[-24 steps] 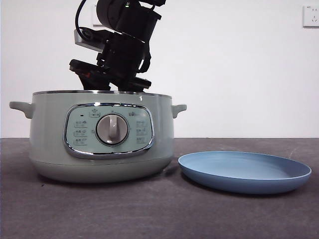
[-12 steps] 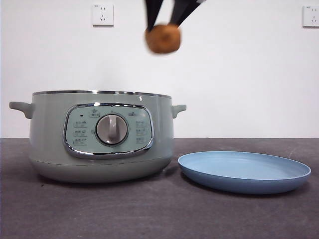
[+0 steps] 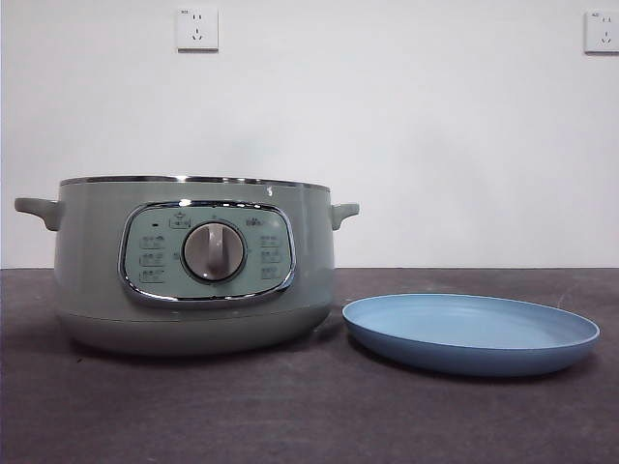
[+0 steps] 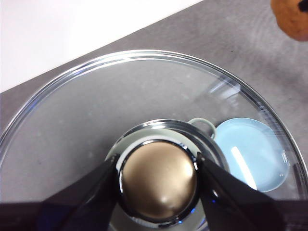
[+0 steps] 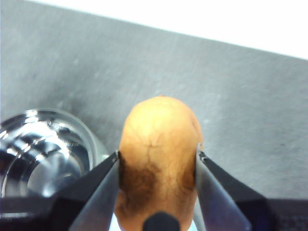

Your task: Take the potato out from the steamer,put the potato on the plate,close the lid

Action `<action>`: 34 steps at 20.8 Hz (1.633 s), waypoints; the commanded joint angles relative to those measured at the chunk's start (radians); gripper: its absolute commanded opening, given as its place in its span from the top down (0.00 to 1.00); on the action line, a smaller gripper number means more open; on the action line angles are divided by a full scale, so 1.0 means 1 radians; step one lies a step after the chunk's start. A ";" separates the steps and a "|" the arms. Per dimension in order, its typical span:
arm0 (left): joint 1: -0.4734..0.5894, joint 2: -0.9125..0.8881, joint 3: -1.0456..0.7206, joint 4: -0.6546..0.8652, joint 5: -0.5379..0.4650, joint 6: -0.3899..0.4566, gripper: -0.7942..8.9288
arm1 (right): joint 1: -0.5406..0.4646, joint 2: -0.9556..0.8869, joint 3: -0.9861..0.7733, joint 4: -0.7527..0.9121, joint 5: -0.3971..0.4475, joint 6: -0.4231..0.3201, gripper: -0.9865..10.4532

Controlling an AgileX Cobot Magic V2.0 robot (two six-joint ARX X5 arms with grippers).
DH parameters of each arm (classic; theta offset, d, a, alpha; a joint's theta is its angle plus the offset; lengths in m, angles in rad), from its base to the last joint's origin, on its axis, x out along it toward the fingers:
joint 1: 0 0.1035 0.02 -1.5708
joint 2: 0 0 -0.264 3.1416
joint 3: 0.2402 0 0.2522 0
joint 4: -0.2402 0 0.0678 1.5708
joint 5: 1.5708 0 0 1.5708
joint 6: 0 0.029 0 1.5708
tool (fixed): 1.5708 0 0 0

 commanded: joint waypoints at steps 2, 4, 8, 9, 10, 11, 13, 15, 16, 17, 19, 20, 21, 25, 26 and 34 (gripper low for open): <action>0.000 -0.006 0.007 0.058 0.038 0.014 0.93 | -0.010 -0.085 -0.149 -0.023 0.000 0.012 0.92; 0.000 -0.006 0.007 0.062 0.047 0.014 0.93 | -0.010 -0.156 -0.308 -0.023 0.002 0.012 0.92; 0.000 -0.006 0.007 0.062 0.050 0.014 0.93 | -0.010 -0.220 -0.588 -0.023 -0.003 0.012 0.92; 0.000 -0.006 0.007 0.062 0.058 0.014 0.93 | -0.010 -0.220 -0.644 -0.022 -0.003 0.012 0.92; 0.000 -0.006 0.007 0.061 0.071 0.014 0.93 | -0.010 -0.219 -0.707 -0.018 -0.003 0.012 0.92; 0.000 -0.006 0.007 0.061 0.072 0.014 0.93 | -0.010 -0.218 -0.764 0.012 -0.004 0.012 0.92; 0.000 -0.006 0.007 0.060 0.071 0.014 0.93 | -0.008 -0.217 -0.898 0.120 -0.006 0.012 0.92; 0.000 -0.006 0.007 0.056 0.071 0.014 0.93 | -0.008 -0.216 -1.022 0.240 -0.010 0.013 0.92; 0.000 -0.006 0.007 0.051 0.071 0.014 0.93 | -0.009 -0.216 -1.074 0.301 -0.033 0.012 0.92; 0.000 -0.006 0.007 0.048 0.071 0.014 0.93 | -0.010 -0.214 -1.137 0.380 -0.066 0.012 0.92; 0.000 -0.004 0.007 0.047 0.071 0.014 0.93 | -0.009 -0.209 -1.235 0.503 -0.107 0.011 0.92; 0.000 -0.003 0.007 0.046 0.071 0.014 0.93 | -0.009 -0.200 -1.273 0.550 -0.109 0.011 0.92; 0.000 -0.003 0.007 0.044 0.071 0.014 0.93 | -0.009 -0.183 -1.304 0.587 -0.109 0.011 0.92; 0.000 -0.003 0.007 0.035 0.071 0.014 0.93 | -0.010 -0.086 -1.335 0.632 -0.108 0.004 0.92; 0.000 -0.003 0.007 0.031 0.071 0.014 0.93 | -0.010 -0.068 -1.335 0.634 -0.108 0.002 0.92; 0.000 -0.003 0.007 0.031 0.071 0.014 0.93 | -0.010 -0.114 -1.332 0.637 -0.108 0.020 0.47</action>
